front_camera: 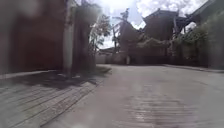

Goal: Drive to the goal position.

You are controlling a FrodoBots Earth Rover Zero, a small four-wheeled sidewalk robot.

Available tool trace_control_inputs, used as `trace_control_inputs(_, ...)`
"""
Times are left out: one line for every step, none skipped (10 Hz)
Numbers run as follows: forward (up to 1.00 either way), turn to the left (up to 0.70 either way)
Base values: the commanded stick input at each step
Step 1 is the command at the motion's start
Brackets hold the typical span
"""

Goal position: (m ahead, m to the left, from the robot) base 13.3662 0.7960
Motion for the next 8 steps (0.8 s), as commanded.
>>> trace_control_inputs(0.52, 0.0)
trace_control_inputs(0.63, 0.0)
trace_control_inputs(0.73, 0.0)
trace_control_inputs(0.79, 0.0)
trace_control_inputs(0.83, 0.0)
trace_control_inputs(0.91, 0.0)
trace_control_inputs(0.92, 0.0)
trace_control_inputs(0.94, 0.0)
